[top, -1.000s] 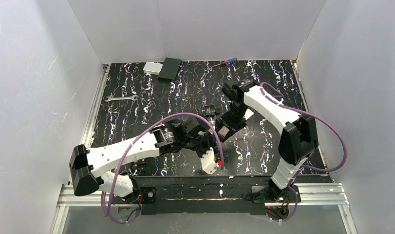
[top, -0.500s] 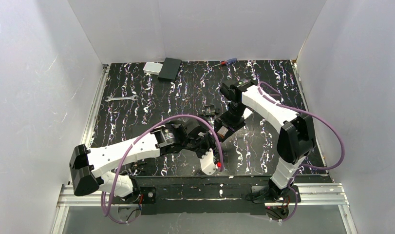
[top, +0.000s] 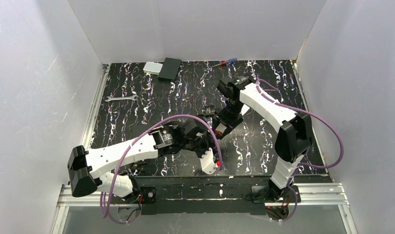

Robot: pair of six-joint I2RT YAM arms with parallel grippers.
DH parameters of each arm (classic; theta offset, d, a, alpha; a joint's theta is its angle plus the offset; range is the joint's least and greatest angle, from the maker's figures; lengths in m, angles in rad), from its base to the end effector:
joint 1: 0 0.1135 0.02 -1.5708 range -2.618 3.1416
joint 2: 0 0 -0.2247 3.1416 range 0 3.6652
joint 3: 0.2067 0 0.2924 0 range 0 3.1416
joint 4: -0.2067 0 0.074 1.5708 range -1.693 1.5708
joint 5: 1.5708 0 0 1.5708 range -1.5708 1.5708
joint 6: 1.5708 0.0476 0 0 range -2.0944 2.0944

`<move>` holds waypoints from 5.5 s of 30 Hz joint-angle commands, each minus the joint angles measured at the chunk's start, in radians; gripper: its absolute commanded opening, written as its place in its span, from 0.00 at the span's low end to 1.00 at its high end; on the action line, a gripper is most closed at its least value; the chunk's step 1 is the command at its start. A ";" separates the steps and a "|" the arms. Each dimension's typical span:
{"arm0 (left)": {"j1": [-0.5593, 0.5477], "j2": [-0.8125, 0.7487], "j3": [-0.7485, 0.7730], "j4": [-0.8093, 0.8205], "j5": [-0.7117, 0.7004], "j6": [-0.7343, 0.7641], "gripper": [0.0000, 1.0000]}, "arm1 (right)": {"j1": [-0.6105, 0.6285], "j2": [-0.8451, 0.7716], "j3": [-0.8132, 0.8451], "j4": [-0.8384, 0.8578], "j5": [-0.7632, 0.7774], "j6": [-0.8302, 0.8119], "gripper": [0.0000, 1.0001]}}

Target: Unlock with the key

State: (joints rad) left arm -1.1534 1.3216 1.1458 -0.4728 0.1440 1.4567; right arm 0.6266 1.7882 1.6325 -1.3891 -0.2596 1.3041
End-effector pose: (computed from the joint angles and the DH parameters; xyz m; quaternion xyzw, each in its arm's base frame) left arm 0.1370 -0.3258 0.2671 0.8703 0.2037 0.0034 0.4484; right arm 0.2874 0.2231 0.2279 -0.3279 -0.9357 -0.0843 0.0991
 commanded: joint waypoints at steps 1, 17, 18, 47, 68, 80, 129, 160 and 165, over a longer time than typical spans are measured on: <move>-0.003 -0.014 -0.051 -0.066 -0.015 0.118 0.00 | 0.019 -0.056 0.018 -0.029 -0.111 0.046 0.01; -0.003 -0.002 -0.039 -0.031 -0.034 0.019 0.00 | 0.032 -0.049 0.056 -0.032 -0.093 0.040 0.01; -0.002 -0.006 -0.034 0.027 -0.026 -0.074 0.00 | 0.033 -0.048 0.064 -0.033 -0.088 0.036 0.01; 0.062 -0.004 0.006 -0.080 0.067 0.060 0.00 | 0.051 -0.071 0.154 0.003 -0.075 -0.022 0.01; 0.061 0.004 0.020 0.126 0.065 -0.273 0.00 | 0.067 -0.065 0.183 -0.013 -0.076 -0.005 0.01; 0.044 -0.001 -0.003 0.118 -0.006 -0.237 0.00 | 0.067 -0.055 0.194 -0.015 -0.083 -0.003 0.01; 0.229 -0.269 0.121 0.055 -0.276 -2.198 0.78 | -0.047 -0.330 0.145 0.263 0.353 -0.138 0.01; 0.232 -0.108 0.089 0.361 -0.084 -2.072 0.39 | 0.001 -0.344 0.155 0.297 0.373 -0.139 0.01; 0.222 -0.073 0.111 0.349 -0.123 -2.070 0.39 | 0.004 -0.356 0.146 0.293 0.372 -0.150 0.01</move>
State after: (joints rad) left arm -0.9218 1.2419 1.2072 -0.1211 0.0643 -0.6315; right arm 0.6235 1.4490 1.7500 -1.1336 0.1020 1.1664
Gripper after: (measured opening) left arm 0.385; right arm 0.532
